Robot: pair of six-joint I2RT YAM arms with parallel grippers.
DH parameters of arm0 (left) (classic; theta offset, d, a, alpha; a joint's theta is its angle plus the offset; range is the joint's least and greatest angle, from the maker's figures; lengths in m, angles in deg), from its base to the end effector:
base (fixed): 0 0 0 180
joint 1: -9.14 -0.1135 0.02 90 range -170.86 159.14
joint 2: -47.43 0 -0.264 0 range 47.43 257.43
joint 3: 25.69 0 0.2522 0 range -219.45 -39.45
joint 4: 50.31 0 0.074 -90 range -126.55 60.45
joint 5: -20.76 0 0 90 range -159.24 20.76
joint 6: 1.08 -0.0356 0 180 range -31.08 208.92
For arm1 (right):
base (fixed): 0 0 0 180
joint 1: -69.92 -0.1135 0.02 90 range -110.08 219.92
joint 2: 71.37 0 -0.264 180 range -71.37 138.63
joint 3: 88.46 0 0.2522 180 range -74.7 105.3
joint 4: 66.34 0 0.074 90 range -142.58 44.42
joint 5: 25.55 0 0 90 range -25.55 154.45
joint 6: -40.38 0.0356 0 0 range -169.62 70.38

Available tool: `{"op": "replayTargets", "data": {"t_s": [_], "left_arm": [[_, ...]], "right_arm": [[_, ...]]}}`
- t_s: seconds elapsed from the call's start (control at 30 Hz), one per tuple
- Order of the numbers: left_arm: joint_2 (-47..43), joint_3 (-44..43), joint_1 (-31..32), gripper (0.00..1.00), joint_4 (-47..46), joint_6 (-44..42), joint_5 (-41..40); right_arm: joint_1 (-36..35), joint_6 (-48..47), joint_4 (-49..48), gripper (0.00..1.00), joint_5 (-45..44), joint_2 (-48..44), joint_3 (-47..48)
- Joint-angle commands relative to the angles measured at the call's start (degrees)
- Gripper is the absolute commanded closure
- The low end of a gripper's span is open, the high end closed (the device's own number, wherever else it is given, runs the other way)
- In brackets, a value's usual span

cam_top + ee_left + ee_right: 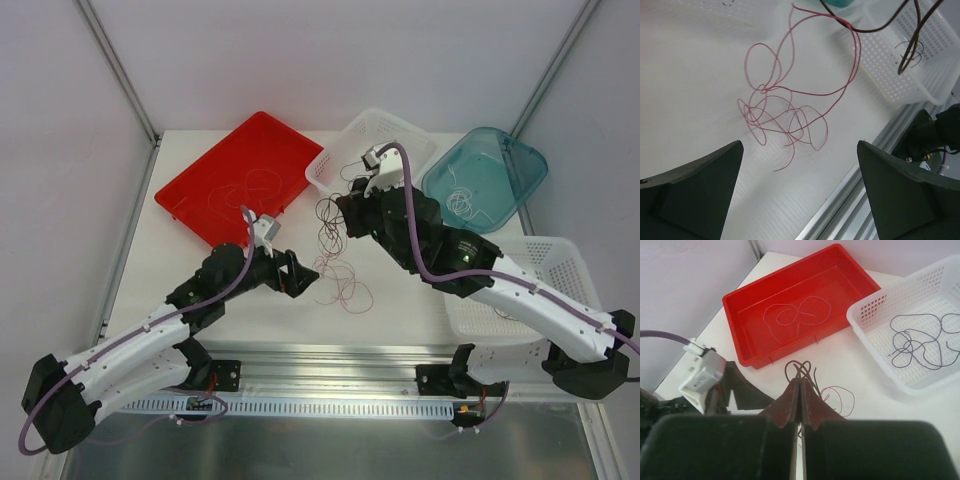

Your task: Untangle the cables

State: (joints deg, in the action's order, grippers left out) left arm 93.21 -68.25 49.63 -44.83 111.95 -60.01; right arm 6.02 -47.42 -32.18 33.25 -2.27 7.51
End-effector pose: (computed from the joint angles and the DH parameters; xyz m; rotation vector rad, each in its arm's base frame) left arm 0.1450 -0.1313 0.2720 0.3994 1.7731 -0.9439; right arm 0.1285 0.2203 0.4609 -0.4970 1.6213 0.4051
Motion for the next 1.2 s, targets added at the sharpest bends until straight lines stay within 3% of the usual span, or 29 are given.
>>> {"op": "replayTargets", "data": {"t_s": [0.0, 0.33, 0.57, 0.7, 0.8, 0.83, 0.9, 0.97, 1.17], "left_arm": [[1.8, 2.3, 3.3, 0.01, -15.6, -1.3, -4.1], [12.1, 2.6, 12.4, 0.02, -31.6, -5.7, -17.8], [20.3, 0.7, 16.6, 0.13, -36.6, -7.0, -22.9], [23.4, 0.1, 17.4, 0.31, -39.3, -6.1, -25.8], [24.6, 0.1, 17.6, 0.59, -40.2, -6.2, -27.9], [24.6, 0.1, 17.6, 0.78, -40.2, -6.3, -28.4], [24.8, 0.8, 17.6, 0.91, -40.0, -6.5, -30.0], [24.9, 1.7, 17.5, 1.0, -38.9, -6.3, -31.2], [25.3, 2.4, 16.0, 1.0, -32.3, -2.6, -36.7]], "right_arm": [[0.0, 3.3, -1.7, 0.99, 2.5, -2.7, -0.5], [-0.4, 7.8, -3.3, 0.99, 4.3, -4.6, -3.6], [-0.5, 8.3, -3.7, 0.99, 5.2, -5.4, -3.9], [-0.5, 8.7, -4.1, 0.99, 5.7, -6.2, -4.2], [-0.6, 8.2, -3.1, 0.99, 4.8, -7.4, -4.2], [-0.5, 7.8, -2.7, 0.99, 4.5, -7.7, -4.1], [-0.5, 6.6, -1.4, 0.99, 3.5, -9.2, -4.2], [-0.5, 5.7, -0.9, 0.99, 3.1, -10.9, -4.3], [-0.3, 2.3, 2.8, 0.99, 1.6, -15.4, -3.3]]}}
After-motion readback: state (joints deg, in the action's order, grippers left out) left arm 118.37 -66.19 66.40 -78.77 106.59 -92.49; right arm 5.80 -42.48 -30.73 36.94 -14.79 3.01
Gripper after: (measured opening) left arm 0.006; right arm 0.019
